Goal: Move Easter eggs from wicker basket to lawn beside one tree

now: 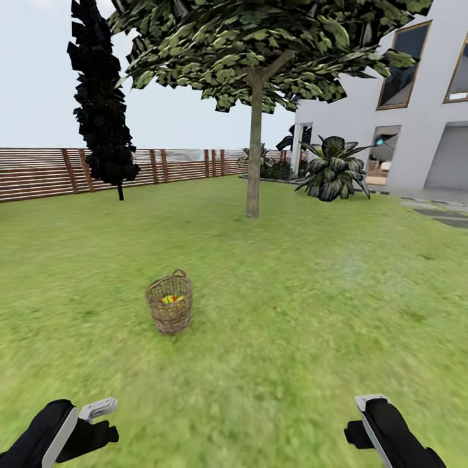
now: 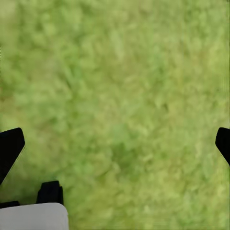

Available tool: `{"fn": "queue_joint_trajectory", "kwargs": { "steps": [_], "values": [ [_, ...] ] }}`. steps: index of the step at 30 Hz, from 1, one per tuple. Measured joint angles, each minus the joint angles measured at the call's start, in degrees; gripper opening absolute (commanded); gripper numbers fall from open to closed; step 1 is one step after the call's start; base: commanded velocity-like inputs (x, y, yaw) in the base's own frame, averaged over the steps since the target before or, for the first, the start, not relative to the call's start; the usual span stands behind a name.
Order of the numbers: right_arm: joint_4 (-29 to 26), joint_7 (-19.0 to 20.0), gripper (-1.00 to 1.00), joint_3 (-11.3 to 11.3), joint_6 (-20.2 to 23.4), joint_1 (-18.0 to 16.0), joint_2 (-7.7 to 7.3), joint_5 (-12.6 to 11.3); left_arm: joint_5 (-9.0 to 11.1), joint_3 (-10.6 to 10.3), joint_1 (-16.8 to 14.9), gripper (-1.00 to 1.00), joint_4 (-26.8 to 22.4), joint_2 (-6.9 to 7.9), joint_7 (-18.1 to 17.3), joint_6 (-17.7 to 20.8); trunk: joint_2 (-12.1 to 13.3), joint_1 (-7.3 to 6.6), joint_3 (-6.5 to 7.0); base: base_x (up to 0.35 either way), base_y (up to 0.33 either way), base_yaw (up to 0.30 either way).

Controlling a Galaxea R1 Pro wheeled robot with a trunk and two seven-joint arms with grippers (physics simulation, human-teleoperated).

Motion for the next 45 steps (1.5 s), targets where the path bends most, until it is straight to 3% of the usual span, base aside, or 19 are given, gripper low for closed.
{"fn": "queue_joint_trajectory", "kwargs": {
  "steps": [16, 45],
  "values": [
    [0.0, 0.0, 1.0, 0.1, 0.0, 0.0, 0.09, 0.2, 0.0, 0.1, 0.0, 1.0, 0.0, 0.0, 0.0, 0.0, 0.0, 0.0, 0.0, 0.338, 0.0, 0.097],
    [0.1, 0.0, 1.0, 0.2, 0.0, 0.0, 0.15, 0.1, 0.0, 0.0, 0.0, 1.0, 0.1, -0.09, 0.0, 0.0, 0.0, 0.0, 0.0, 0.338, 0.0, 0.002]
  ]
}}
